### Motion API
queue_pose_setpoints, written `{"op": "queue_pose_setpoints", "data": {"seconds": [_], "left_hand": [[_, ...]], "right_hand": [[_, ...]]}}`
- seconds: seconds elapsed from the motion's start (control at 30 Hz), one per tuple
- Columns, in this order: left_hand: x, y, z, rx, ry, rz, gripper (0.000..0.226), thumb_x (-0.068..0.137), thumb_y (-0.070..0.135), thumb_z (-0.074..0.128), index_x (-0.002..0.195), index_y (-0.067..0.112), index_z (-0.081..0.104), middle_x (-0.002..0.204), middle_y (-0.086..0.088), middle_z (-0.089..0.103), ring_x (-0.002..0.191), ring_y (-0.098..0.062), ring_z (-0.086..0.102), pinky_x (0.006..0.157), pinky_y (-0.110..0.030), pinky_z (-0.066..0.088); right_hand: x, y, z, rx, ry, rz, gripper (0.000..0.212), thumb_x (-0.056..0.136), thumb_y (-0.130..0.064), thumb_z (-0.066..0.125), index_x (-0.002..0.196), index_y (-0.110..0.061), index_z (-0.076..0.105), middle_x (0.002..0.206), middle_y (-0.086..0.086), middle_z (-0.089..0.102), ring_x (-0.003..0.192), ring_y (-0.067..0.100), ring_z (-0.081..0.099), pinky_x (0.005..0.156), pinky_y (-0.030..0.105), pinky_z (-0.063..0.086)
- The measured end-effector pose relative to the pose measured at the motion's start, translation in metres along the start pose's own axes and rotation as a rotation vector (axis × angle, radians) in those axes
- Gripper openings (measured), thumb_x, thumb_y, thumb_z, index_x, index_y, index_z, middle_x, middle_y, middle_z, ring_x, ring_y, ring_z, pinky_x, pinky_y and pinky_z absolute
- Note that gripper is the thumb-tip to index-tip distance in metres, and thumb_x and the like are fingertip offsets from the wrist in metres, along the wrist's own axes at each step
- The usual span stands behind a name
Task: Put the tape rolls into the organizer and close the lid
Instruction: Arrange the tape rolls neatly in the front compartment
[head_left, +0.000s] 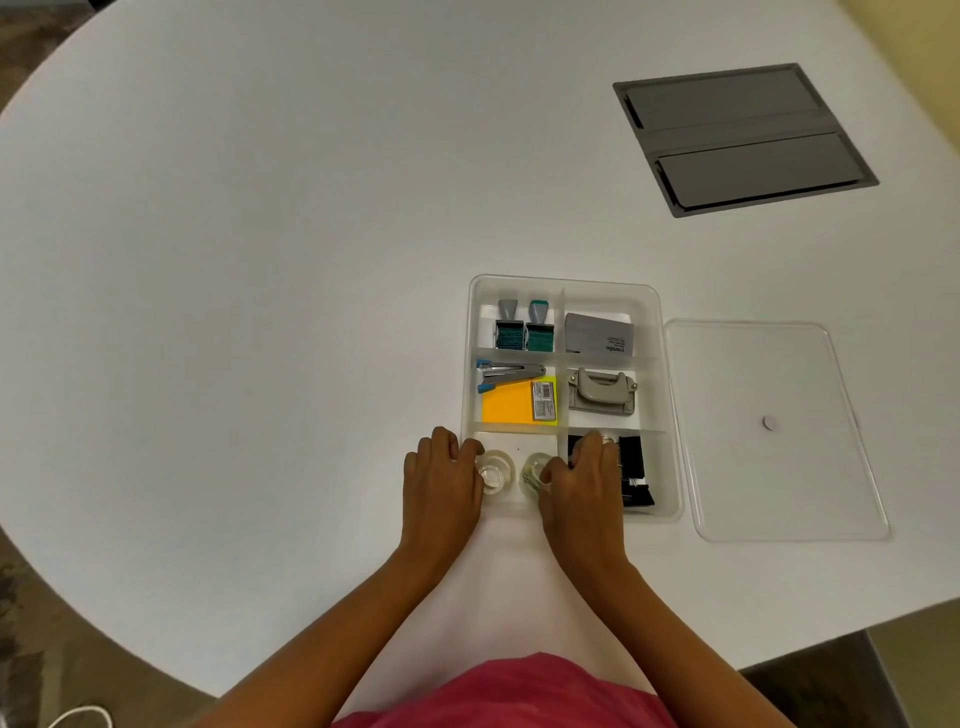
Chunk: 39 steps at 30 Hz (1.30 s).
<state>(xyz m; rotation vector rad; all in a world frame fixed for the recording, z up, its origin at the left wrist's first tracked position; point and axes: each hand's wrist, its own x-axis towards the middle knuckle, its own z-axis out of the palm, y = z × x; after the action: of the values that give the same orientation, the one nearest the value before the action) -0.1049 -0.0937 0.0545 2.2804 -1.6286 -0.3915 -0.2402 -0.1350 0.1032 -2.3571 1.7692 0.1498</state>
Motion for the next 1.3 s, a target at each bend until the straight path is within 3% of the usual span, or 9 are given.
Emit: {"op": "queue_pose_setpoints", "data": {"seconds": [0.07, 0.17, 0.27, 0.37, 0.57, 0.73, 0.93, 1.3], "left_hand": [[0.0, 0.001, -0.001, -0.001, -0.003, -0.006, 0.016, 0.078, 0.014, 0.072, 0.093, 0.011, 0.068, 0.082, -0.012, 0.06, 0.071, -0.024, 0.056, 0.06, -0.034, 0.046], [-0.001, 0.001, -0.002, 0.002, -0.005, -0.008, 0.015, 0.08, 0.015, 0.07, 0.093, 0.011, 0.067, 0.083, -0.012, 0.06, 0.072, -0.023, 0.055, 0.061, -0.033, 0.044], [-0.001, 0.001, -0.003, -0.004, -0.011, -0.01, 0.014, 0.08, 0.016, 0.071, 0.091, 0.009, 0.067, 0.083, -0.013, 0.06, 0.071, -0.024, 0.056, 0.061, -0.032, 0.044], [-0.001, 0.002, -0.002, -0.018, -0.006, -0.015, 0.013, 0.078, 0.016, 0.072, 0.088, 0.009, 0.067, 0.082, -0.013, 0.061, 0.07, -0.024, 0.056, 0.059, -0.033, 0.047], [-0.001, 0.003, -0.002, -0.042, 0.002, -0.025, 0.013, 0.076, 0.014, 0.074, 0.086, 0.009, 0.067, 0.081, -0.013, 0.061, 0.069, -0.024, 0.056, 0.058, -0.035, 0.05], [-0.001, 0.002, -0.002, -0.023, -0.005, -0.013, 0.014, 0.076, 0.015, 0.074, 0.086, 0.009, 0.067, 0.081, -0.013, 0.061, 0.069, -0.024, 0.056, 0.058, -0.033, 0.046], [-0.001, 0.003, -0.003, -0.03, 0.002, -0.009, 0.016, 0.073, 0.013, 0.077, 0.084, 0.008, 0.067, 0.079, -0.014, 0.061, 0.066, -0.024, 0.057, 0.055, -0.033, 0.049], [-0.001, 0.005, -0.005, -0.06, -0.015, -0.035, 0.013, 0.079, 0.014, 0.072, 0.088, 0.006, 0.067, 0.085, -0.016, 0.062, 0.072, -0.026, 0.056, 0.06, -0.035, 0.049]], "right_hand": [[0.003, -0.001, -0.001, -0.024, -0.027, 0.007, 0.019, 0.059, 0.0, 0.086, 0.068, 0.0, 0.069, 0.084, 0.019, 0.062, 0.08, 0.032, 0.059, 0.061, 0.032, 0.05], [0.011, -0.003, 0.002, -0.094, -0.148, 0.021, 0.008, 0.078, -0.002, 0.07, 0.086, -0.003, 0.069, 0.11, 0.018, 0.055, 0.104, 0.032, 0.049, 0.083, 0.033, 0.043], [0.014, -0.002, 0.008, -0.127, -0.198, 0.012, 0.014, 0.088, -0.005, 0.058, 0.1, -0.005, 0.065, 0.125, 0.016, 0.046, 0.118, 0.03, 0.039, 0.096, 0.032, 0.035], [0.015, -0.002, 0.009, -0.114, -0.132, 0.001, 0.015, 0.088, -0.006, 0.06, 0.103, -0.006, 0.063, 0.123, 0.016, 0.048, 0.116, 0.03, 0.04, 0.094, 0.031, 0.036], [0.025, -0.002, 0.007, -0.016, -0.043, -0.04, 0.022, 0.084, -0.001, 0.066, 0.104, -0.007, 0.062, 0.109, 0.017, 0.053, 0.097, 0.029, 0.047, 0.077, 0.032, 0.041], [0.033, -0.002, 0.012, -0.072, -0.12, -0.119, 0.035, 0.088, -0.008, 0.061, 0.121, -0.012, 0.052, 0.131, 0.017, 0.04, 0.114, 0.028, 0.04, 0.091, 0.031, 0.038], [0.033, -0.001, 0.017, -0.132, -0.127, -0.117, 0.024, 0.089, -0.011, 0.06, 0.113, -0.011, 0.058, 0.131, 0.016, 0.039, 0.114, 0.029, 0.039, 0.091, 0.033, 0.037], [0.026, 0.003, 0.017, -0.065, -0.106, -0.137, 0.038, 0.087, -0.009, 0.065, 0.123, -0.012, 0.053, 0.132, 0.018, 0.04, 0.115, 0.03, 0.041, 0.092, 0.033, 0.041]]}}
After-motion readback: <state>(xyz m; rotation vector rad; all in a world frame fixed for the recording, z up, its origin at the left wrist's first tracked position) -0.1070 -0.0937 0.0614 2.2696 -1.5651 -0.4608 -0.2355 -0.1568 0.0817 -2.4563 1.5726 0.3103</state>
